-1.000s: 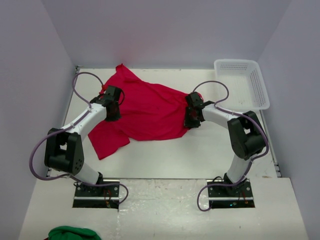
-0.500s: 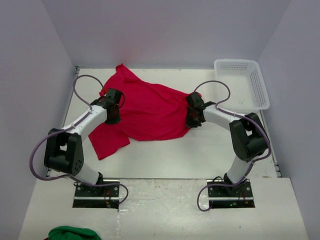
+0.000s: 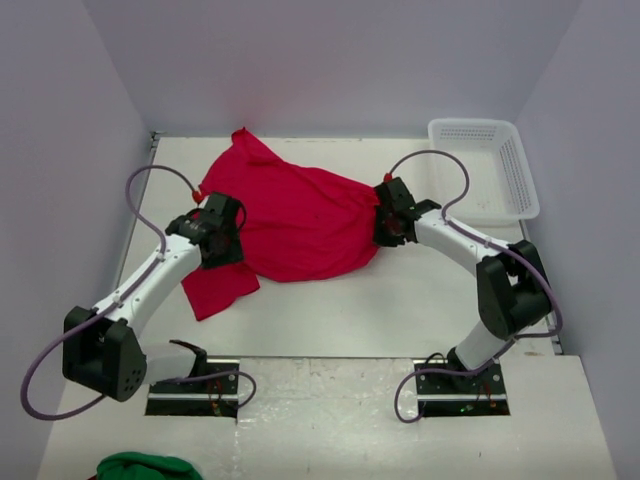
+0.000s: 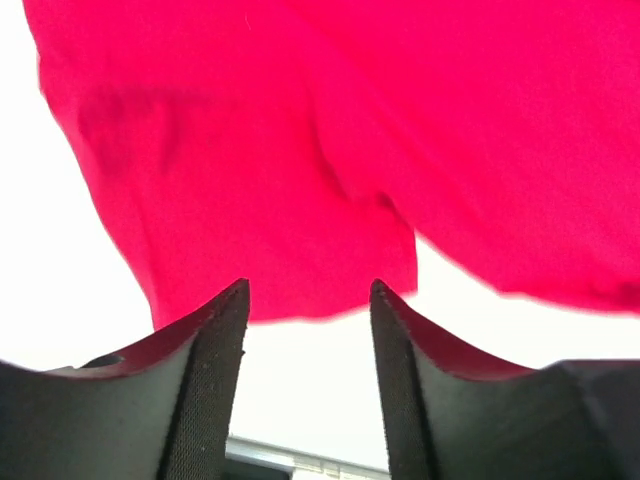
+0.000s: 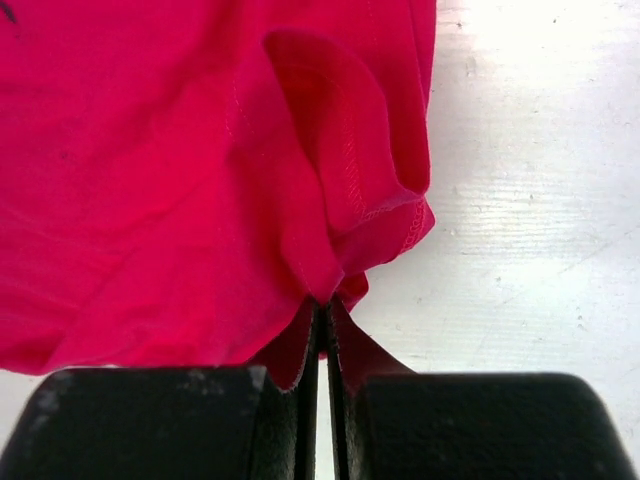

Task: Fold and stack the t-shirts
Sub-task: Flatten out the tshirt

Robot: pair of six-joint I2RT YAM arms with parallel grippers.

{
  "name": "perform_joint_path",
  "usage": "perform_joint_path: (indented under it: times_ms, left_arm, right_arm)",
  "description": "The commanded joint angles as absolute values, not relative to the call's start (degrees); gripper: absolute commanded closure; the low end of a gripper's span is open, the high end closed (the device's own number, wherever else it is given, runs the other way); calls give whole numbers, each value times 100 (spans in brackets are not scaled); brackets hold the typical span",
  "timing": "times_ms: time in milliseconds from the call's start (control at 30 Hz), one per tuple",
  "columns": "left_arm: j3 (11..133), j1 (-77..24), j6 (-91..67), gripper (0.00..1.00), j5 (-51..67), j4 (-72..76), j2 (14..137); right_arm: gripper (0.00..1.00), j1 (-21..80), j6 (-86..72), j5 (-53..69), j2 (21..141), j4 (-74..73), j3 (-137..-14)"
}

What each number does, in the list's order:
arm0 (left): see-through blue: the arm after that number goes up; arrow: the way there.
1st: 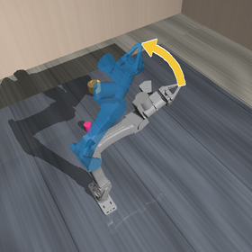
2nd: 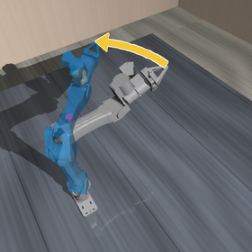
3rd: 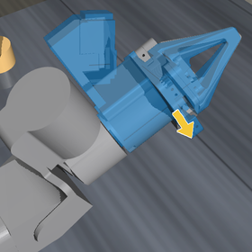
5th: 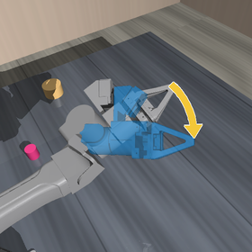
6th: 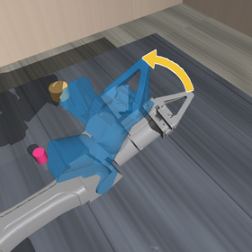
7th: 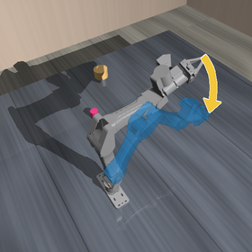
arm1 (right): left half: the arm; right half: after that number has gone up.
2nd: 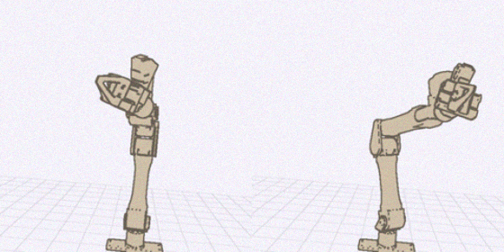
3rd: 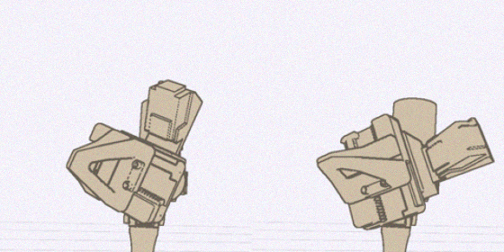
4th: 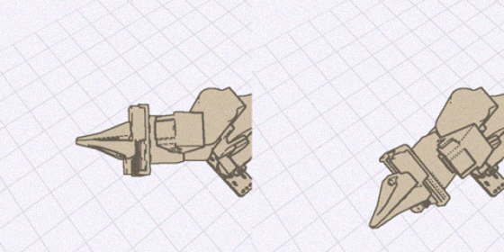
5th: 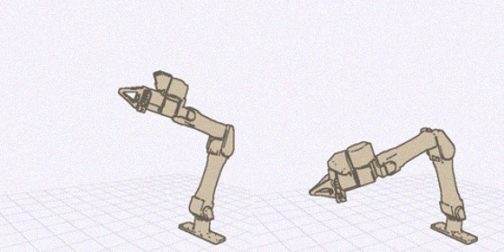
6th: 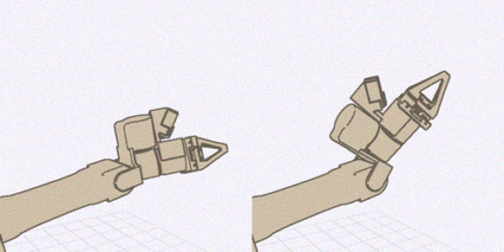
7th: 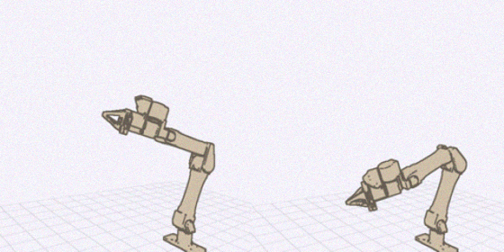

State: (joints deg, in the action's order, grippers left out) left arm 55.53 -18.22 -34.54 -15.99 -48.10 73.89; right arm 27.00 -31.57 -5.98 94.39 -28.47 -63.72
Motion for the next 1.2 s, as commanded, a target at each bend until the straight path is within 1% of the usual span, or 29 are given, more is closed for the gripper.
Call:
perform_joint_path:
  times_ms: [0,33,67,133,200,233,300,333,433,500,567,633,733,800,867,900,967,1000,1067,1133,1167]
  left_arm:
    - [5773,-2371,-4339,45,-1861,-5972,7180]
    - [5809,-2504,-4472,43,-2203,-6220,7302]
    - [5766,-2679,-4630,43,-2284,-6449,7382]
    - [5486,-2733,-5026,46,-2155,-6724,7383]
    - [5091,-2725,-5350,50,-2074,-6697,7304]
    - [5011,-2690,-5474,57,-2092,-6706,7269]
    - [4879,-2454,-5520,62,-2040,-6593,7330]
    - [4861,-2139,-5450,63,-1935,-6531,7434]
    - [4904,-1611,-5072,63,-2030,-6469,7777]
    - [4983,-1547,-4896,63,-2039,-6364,7822]
    - [4992,-1372,-4738,61,-2031,-6267,7857]
    - [4896,-969,-4369,59,-1620,-6013,7901]
    - [4702,-634,-4123,59,-1407,-5862,7997]
    - [4658,-580,-4035,58,-1293,-5836,7998]
    - [4632,-423,-3956,54,-1231,-5801,7893]
    - [4597,-204,-3885,49,-1178,-5775,7884]
    - [4509,-53,-3718,46,-1177,-5722,7892]
    - [4491,-1,-3709,43,-1204,-5722,7919]
    - [4456,0,-3700,41,-1187,-5730,7963]
    - [4430,211,-3779,40,-1213,-5792,8015]
    - [4430,333,-3788,43,-1195,-5792,8103]
  right_arm:
    - [100,2725,-3015,-431,9237,-2699,-6522]
    - [100,2725,-3006,-335,9211,-2663,-6513]
    - [100,2725,-2997,-273,9167,-2628,-6478]
    - [100,2716,-2997,-150,9115,-2505,-6425]
    - [100,2733,-3023,-35,9010,-2365,-6285]
    - [100,2733,-3050,-35,8965,-2329,-6215]
    - [100,2768,-3067,-26,8851,-2224,-6004]
    - [100,2786,-3076,61,8737,-2198,-5933]
    - [100,2830,-3076,158,8492,-2171,-5731]
    - [100,2839,-3067,141,8368,-2162,-5669]
    - [100,2839,-3041,132,8245,-2171,-5643]
    - [100,2839,-3024,132,8165,-2180,-5634]
    - [100,2839,-2989,132,8051,-2180,-5616]
    - [100,2839,-2962,141,8033,-2197,-5599]
    - [100,2830,-2936,158,8068,-2197,-5599]
    - [100,2830,-2944,176,8077,-2189,-5599]
    - [100,2839,-2953,255,8051,-2136,-5607]
    - [100,2830,-2962,264,8042,-2127,-5590]
    - [100,2830,-2953,237,8033,-2127,-5590]
    - [100,2813,-2962,237,8016,-2127,-5564]
    - [100,2813,-2953,237,7981,-2127,-5555]
